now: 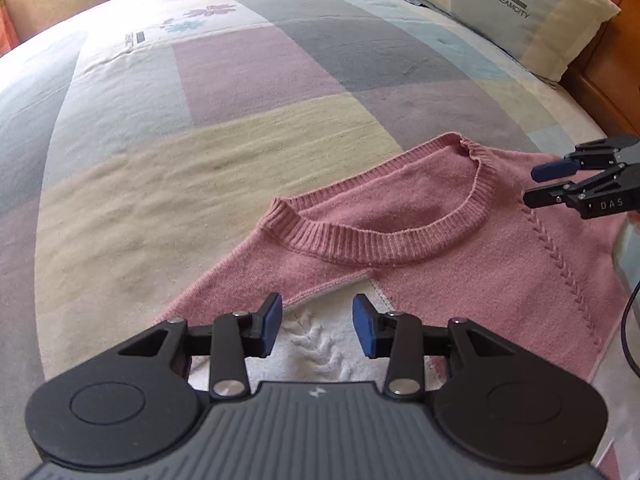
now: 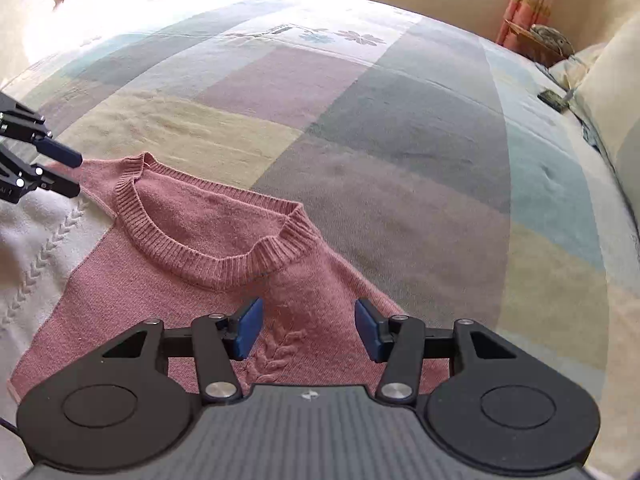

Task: Fold clothes

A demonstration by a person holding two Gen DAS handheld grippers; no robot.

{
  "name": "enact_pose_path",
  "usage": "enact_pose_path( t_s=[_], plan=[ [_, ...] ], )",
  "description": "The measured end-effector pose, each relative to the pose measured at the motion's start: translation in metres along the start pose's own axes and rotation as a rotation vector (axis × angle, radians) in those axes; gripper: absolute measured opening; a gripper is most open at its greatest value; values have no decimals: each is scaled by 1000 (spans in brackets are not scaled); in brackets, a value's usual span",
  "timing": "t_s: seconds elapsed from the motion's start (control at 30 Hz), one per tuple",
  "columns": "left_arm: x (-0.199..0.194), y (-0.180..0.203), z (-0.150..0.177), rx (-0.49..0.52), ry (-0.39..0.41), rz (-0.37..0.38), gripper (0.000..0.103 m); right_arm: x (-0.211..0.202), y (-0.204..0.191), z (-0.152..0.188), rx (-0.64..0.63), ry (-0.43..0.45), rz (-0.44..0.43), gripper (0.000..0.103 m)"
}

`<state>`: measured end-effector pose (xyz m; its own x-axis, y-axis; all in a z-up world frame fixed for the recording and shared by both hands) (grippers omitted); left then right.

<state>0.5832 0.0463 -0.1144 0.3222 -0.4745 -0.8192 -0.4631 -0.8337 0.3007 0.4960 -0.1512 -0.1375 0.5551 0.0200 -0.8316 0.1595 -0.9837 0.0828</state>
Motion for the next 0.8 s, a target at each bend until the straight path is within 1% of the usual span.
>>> enact_pose_path(
  t_s=[0.07, 0.1, 0.17, 0.27, 0.3, 0.33, 0.37, 0.4, 0.43, 0.47, 0.5, 0.6, 0.67, 0.7, 0.73, 0.8],
  plan=[
    [9, -10, 3, -85, 10, -5, 40, -3, 4, 11, 78, -17, -13, 56],
    [10, -13, 3, -106, 29, -15, 40, 1, 7, 14, 123, -15, -1, 56],
    [16, -17, -5, -122, 58, -31, 41, 11, 11, 13, 194, 2, 33, 57],
    [24, -20, -20, -130, 69, -61, 43, 22, 9, 2, 236, 40, 86, 66],
    [29, -19, -26, -116, 70, -75, 43, 27, 6, -3, 235, 46, 104, 71],
    [32, -19, -31, -104, 67, -85, 45, 31, 3, -8, 233, 51, 123, 80],
    [34, -18, -35, -95, 64, -92, 45, 34, -1, -12, 219, 55, 138, 84],
    [35, -19, -38, -99, 60, -93, 45, 37, -6, -16, 201, 59, 153, 93],
    [35, -19, -40, -102, 56, -92, 45, 40, -10, -19, 183, 62, 167, 97],
    [31, -19, -40, -101, 56, -89, 45, 35, -11, -19, 178, 69, 174, 97],
    [28, -17, -38, -99, 57, -88, 45, 29, -10, -18, 176, 76, 178, 96],
    [11, -6, -23, -71, 59, -116, 47, 11, -9, -14, 171, 97, 191, 96],
    [-1, 1, -13, -52, 60, -135, 47, -1, -8, -12, 168, 111, 199, 97],
    [-6, 5, -7, -47, 61, -145, 47, -8, -8, -10, 166, 119, 203, 99],
    [-9, 10, 2, -59, 62, -158, 47, -14, -7, -9, 164, 126, 207, 103],
    [-13, 17, 20, -76, 66, -189, 47, -25, -8, 0, 170, 126, 220, 103]
  ],
)
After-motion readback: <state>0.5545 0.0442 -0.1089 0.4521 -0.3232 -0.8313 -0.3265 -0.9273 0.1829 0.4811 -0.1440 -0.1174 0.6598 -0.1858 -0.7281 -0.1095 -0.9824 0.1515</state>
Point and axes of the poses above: each gripper's, at about its wrist camera, not at the fingertips, and x roughly the way its jaws point, y to its right, z to its underside, the point moved 4 cm from there along x, roughly the way its jaws point, and after that the axes turned 11 degrees about z, right-handed, at the moved point
